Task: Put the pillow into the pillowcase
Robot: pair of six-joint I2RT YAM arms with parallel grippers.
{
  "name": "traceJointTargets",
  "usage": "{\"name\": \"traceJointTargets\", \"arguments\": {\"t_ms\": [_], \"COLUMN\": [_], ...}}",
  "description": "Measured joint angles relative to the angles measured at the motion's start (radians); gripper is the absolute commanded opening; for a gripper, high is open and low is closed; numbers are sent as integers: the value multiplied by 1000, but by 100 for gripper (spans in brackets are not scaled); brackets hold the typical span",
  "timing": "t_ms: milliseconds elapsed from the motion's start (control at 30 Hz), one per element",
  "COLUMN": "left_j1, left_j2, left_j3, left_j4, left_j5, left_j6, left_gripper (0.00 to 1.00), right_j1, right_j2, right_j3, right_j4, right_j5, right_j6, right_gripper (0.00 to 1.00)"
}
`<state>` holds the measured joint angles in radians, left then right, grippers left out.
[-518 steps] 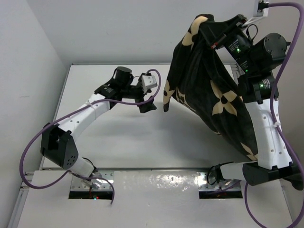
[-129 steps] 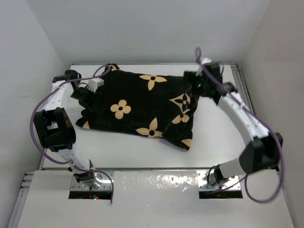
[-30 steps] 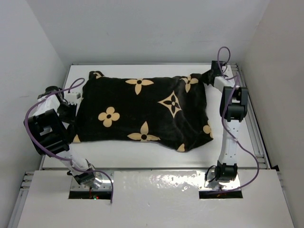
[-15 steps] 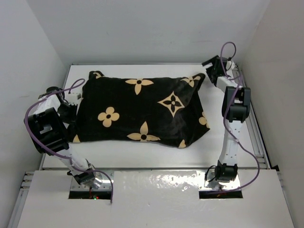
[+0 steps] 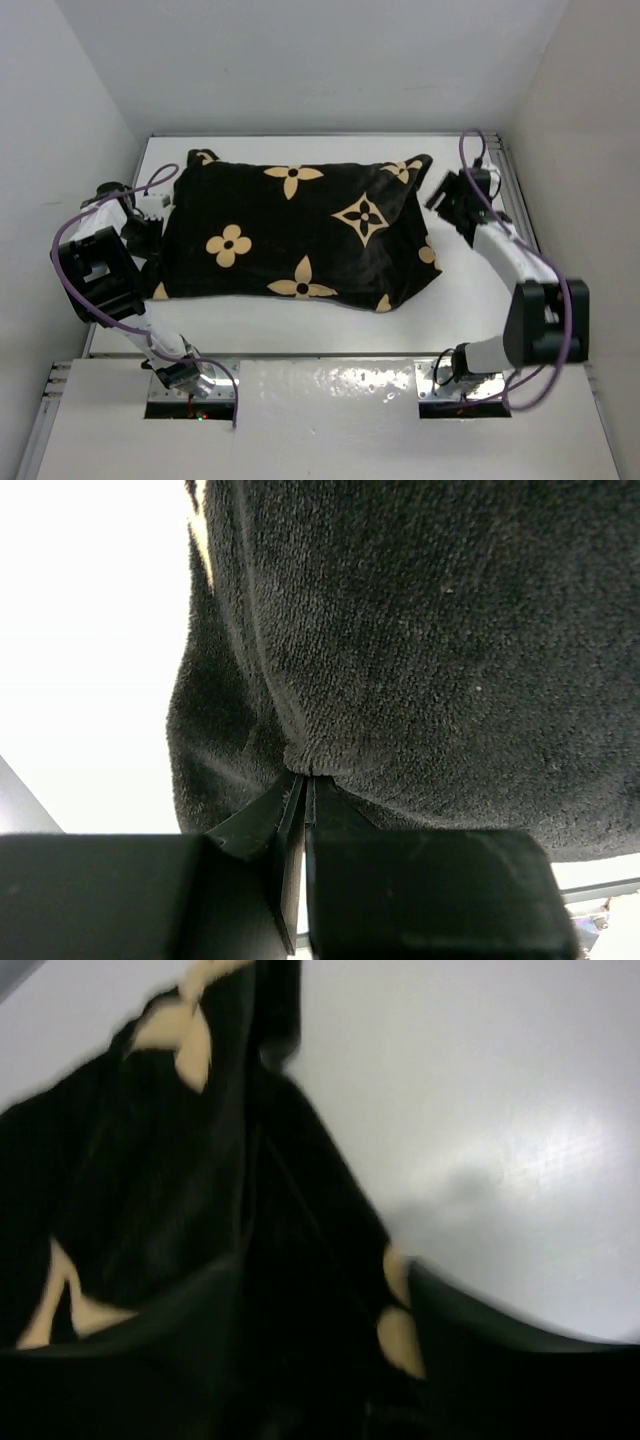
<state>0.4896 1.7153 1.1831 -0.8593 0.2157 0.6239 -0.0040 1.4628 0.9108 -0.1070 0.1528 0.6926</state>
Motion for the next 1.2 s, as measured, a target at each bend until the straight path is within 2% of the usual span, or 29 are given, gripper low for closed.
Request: {"name": "traceJointTargets", "arguments": {"t_ms": [33, 67, 133, 167, 200, 233, 300, 400, 500, 600, 733, 767, 900, 967, 1033, 1200], "left_j1": [0, 0, 0, 0, 0, 0, 0, 0, 0, 1, 5, 8, 18, 26, 34, 45], "left_j2": [0, 0, -1, -2, -5, -9, -20, -37, -61, -86, -110, -114, -130, -140, -145, -148], "left_j3": [0, -1, -6, -10, -15, -21, -33, -53, -85, -120, -153, -157, -163, -169, -174, -190], "left_j4": [2, 4, 10, 14, 19, 24, 34, 54, 79, 104, 128, 131, 135, 137, 139, 145], "left_j5": [4, 6, 9, 10, 12, 12, 11, 9, 6, 4, 5, 7, 12, 15, 22, 41], "left_j6": [1, 2, 7, 9, 11, 14, 19, 22, 21, 22, 22, 23, 27, 30, 33, 35], "left_gripper": [1, 1, 2, 2, 3, 4, 4, 4, 4, 4, 4, 4, 4, 4, 3, 3], "right_j1": [21, 36, 64, 77, 93, 112, 152, 211, 239, 253, 257, 257, 246, 224, 192, 77], "right_j2": [-68, -118, -171, -178, -179, -178, -179, -183, -200, -202, -149, -132, -115, -151, -254, -693], "right_j3": [-68, -124, -196, -219, -232, -243, -257, -285, -322, -353, -370, -371, -372, -395, -459, -661], "right_j4": [-2, -24, -71, -103, -129, -151, -184, -193, -196, -201, -191, -188, -191, -186, -195, -317], "right_j5": [-2, -1, 6, 10, 13, 14, 14, 11, 19, 48, 90, 99, 130, 140, 147, 154], "right_j6": [-9, -11, -9, -6, -3, 2, -1, 17, 37, 52, 77, 82, 106, 130, 163, 309], "right_gripper": [2, 2, 31, 40, 61, 67, 72, 72, 71, 64, 39, 29, 0, 0, 0, 0]}}
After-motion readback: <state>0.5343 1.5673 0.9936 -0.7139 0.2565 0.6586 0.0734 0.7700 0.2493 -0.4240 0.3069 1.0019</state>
